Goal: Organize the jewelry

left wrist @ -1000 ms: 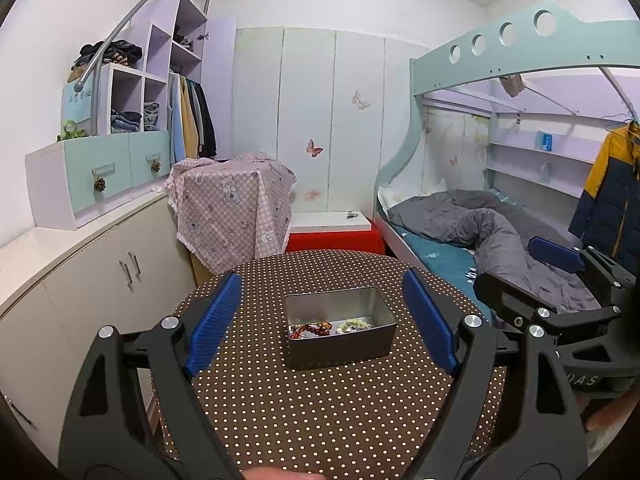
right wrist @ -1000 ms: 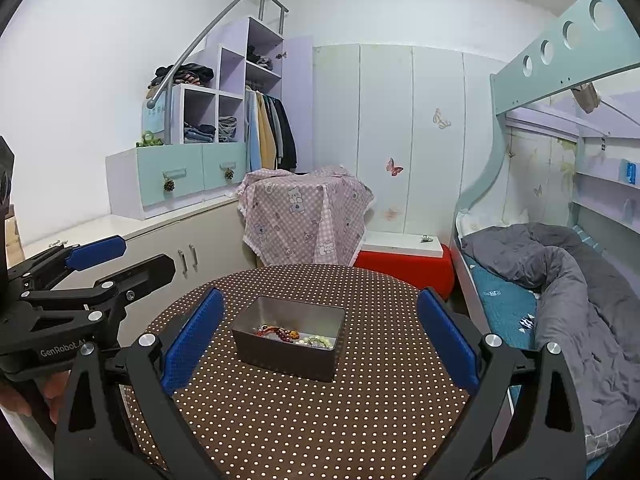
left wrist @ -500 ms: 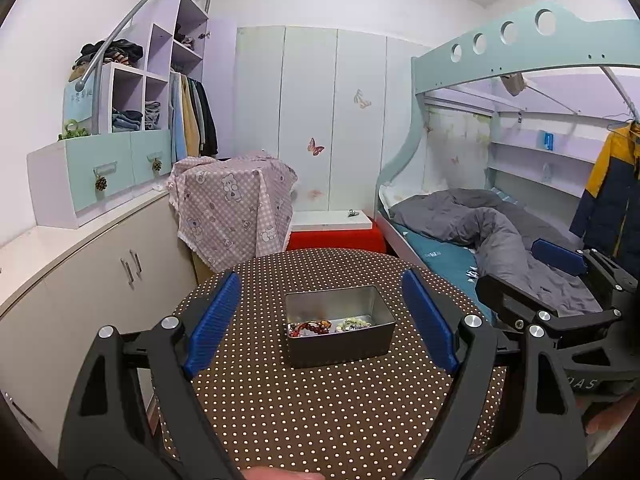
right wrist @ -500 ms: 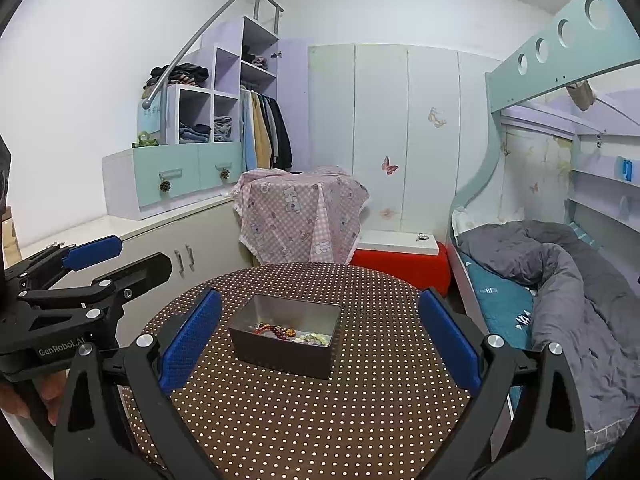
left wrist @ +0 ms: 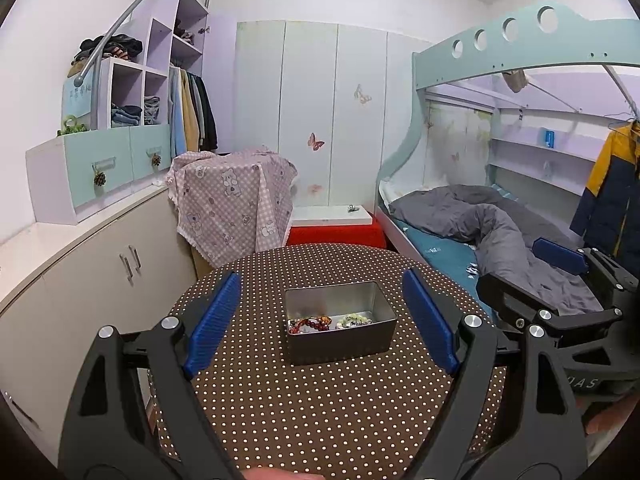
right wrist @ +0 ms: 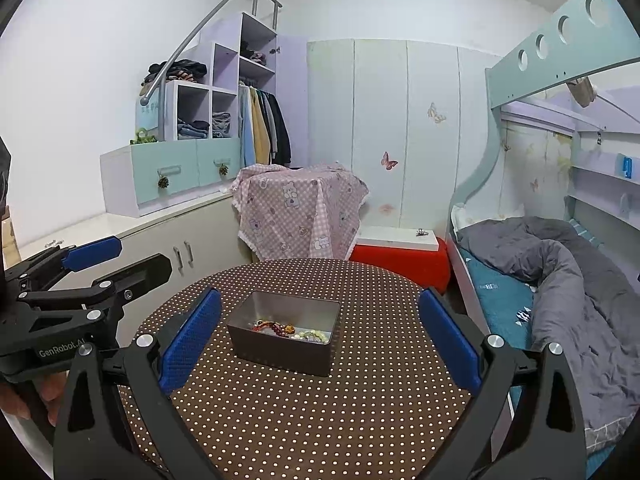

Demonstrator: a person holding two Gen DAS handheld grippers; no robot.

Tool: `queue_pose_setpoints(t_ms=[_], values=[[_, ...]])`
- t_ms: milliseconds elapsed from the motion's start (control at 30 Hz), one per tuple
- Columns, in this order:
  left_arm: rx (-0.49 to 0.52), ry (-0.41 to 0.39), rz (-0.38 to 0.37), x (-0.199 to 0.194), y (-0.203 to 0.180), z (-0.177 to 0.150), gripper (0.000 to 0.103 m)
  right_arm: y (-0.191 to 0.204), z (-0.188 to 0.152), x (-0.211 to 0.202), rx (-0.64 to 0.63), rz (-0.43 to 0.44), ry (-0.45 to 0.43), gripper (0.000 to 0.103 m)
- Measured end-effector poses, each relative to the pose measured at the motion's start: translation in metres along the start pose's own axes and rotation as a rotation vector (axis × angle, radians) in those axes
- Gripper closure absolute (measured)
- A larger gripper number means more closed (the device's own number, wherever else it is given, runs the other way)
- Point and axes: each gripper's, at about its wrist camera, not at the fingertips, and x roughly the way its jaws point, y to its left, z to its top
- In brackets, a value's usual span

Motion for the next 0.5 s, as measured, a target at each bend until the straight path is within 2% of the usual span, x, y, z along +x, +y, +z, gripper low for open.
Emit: queue_pose_setpoints(t_ms=[500], values=[[0.004, 0.011, 0.007, 0.0067, 0.0038, -0.0010, 0.022, -0.0015, -0.0006, 0.0074, 0.010, 0.004, 0.014, 0.008]])
